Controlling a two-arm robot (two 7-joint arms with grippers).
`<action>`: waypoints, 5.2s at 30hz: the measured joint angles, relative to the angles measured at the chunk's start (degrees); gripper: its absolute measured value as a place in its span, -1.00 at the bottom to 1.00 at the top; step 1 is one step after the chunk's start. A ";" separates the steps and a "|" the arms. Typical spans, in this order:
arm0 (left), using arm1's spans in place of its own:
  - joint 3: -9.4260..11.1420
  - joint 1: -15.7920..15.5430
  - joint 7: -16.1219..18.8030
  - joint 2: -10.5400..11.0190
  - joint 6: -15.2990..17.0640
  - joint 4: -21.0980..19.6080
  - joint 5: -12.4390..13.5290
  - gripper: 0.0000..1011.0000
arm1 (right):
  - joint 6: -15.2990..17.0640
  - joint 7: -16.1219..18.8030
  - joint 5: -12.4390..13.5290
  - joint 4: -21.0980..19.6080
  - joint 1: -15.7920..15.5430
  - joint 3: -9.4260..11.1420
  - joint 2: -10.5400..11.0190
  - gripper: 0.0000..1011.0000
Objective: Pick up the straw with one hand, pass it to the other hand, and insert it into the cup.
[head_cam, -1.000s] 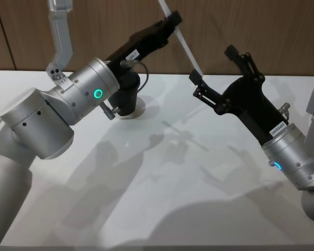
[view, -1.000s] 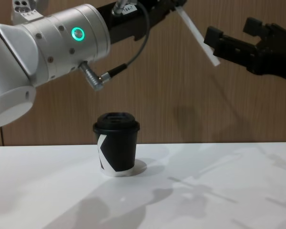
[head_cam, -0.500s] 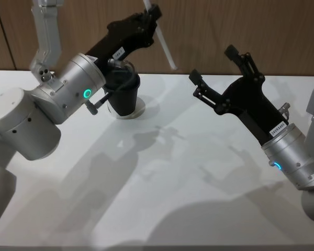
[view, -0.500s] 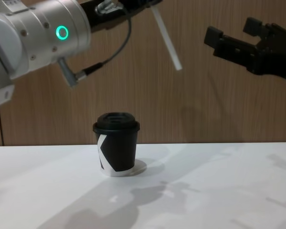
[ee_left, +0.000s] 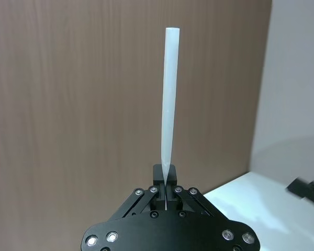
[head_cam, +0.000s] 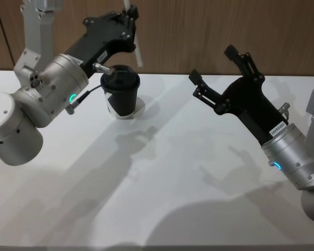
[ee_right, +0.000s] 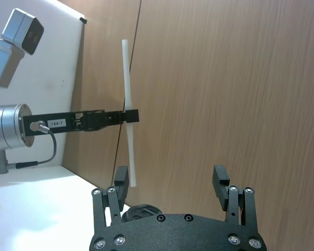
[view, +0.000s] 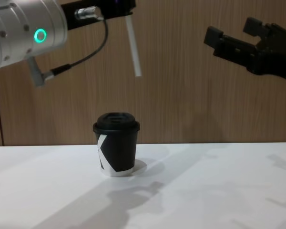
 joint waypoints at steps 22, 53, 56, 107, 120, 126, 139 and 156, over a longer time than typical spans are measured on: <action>2.71 0.25 7.74 3.03 -0.72 0.25 15.65 -0.97 | 0.00 0.00 0.00 0.00 0.00 0.00 0.00 0.98; 5.73 -4.54 6.81 -1.64 -3.26 10.77 21.71 -0.97 | 0.00 0.00 0.00 0.00 0.00 0.00 0.00 0.98; 5.83 -4.81 6.68 -2.14 -3.32 11.84 21.92 -0.97 | 0.00 0.00 0.00 0.00 0.01 0.00 0.00 0.98; 5.18 -5.47 5.11 -6.54 -3.15 18.49 23.92 -0.97 | 0.00 0.00 0.00 0.00 0.00 0.00 0.00 0.98; 4.99 -5.41 5.02 -6.85 -3.55 18.88 24.59 -0.75 | 0.00 0.00 0.00 0.00 0.00 0.00 0.00 0.98; 4.94 -5.38 5.02 -6.92 -3.66 18.96 24.75 -0.35 | 0.00 0.00 0.00 0.00 0.00 0.00 0.00 0.98; 4.89 -5.36 5.03 -6.97 -3.72 19.04 24.87 0.50 | 0.00 0.00 0.00 0.00 0.01 0.00 0.00 0.98; 4.89 -5.36 5.03 -7.01 -3.77 19.05 24.94 0.98 | 0.00 0.00 0.00 0.00 0.00 0.00 0.00 0.98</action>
